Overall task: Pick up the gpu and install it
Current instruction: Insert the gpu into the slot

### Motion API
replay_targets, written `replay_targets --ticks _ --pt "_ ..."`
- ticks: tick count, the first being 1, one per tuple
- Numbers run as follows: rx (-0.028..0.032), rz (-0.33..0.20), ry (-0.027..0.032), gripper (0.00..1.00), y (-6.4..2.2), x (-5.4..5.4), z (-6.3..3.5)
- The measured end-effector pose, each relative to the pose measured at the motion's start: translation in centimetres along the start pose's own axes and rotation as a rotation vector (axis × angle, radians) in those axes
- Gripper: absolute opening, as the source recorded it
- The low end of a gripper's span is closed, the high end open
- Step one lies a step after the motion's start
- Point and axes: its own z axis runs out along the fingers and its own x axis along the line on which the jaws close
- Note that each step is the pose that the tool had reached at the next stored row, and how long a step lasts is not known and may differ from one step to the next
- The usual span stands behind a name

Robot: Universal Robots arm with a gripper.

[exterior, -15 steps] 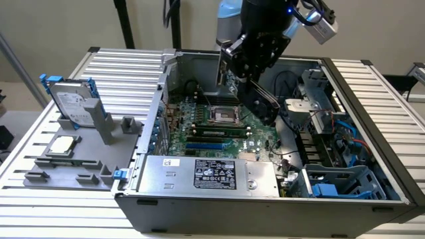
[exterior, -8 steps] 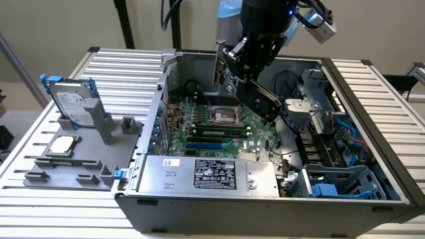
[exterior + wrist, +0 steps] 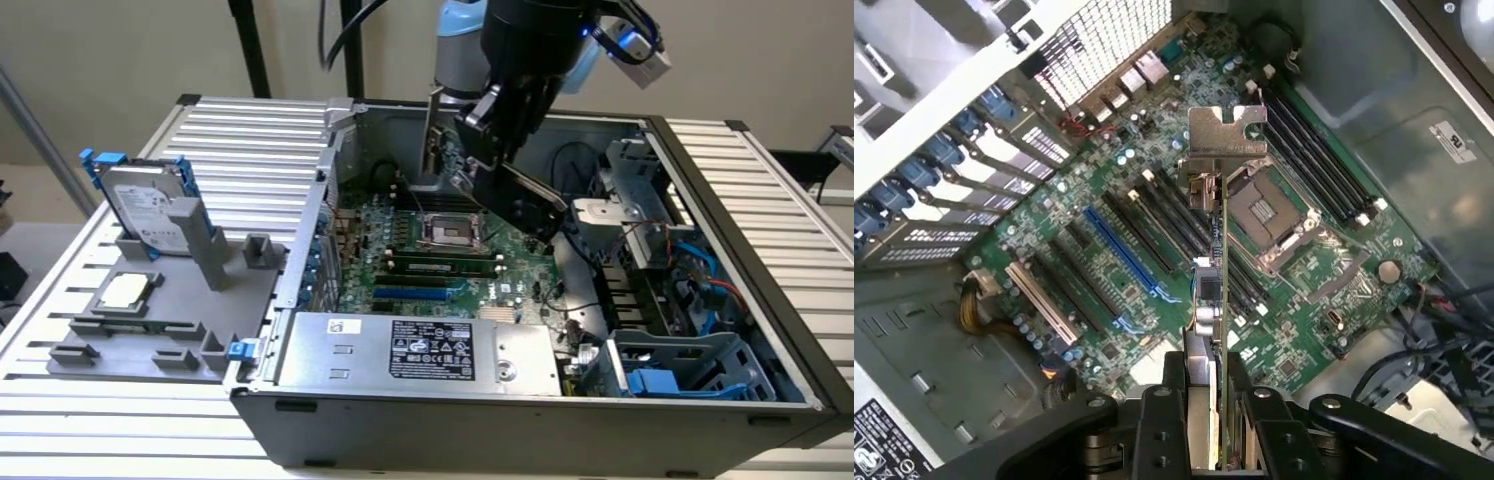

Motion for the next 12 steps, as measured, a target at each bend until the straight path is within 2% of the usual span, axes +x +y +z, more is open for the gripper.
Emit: replay_targets --ticks 12 --pt "-0.0017 -0.218 0.0126 0.27 -0.06 0.01 0.99"
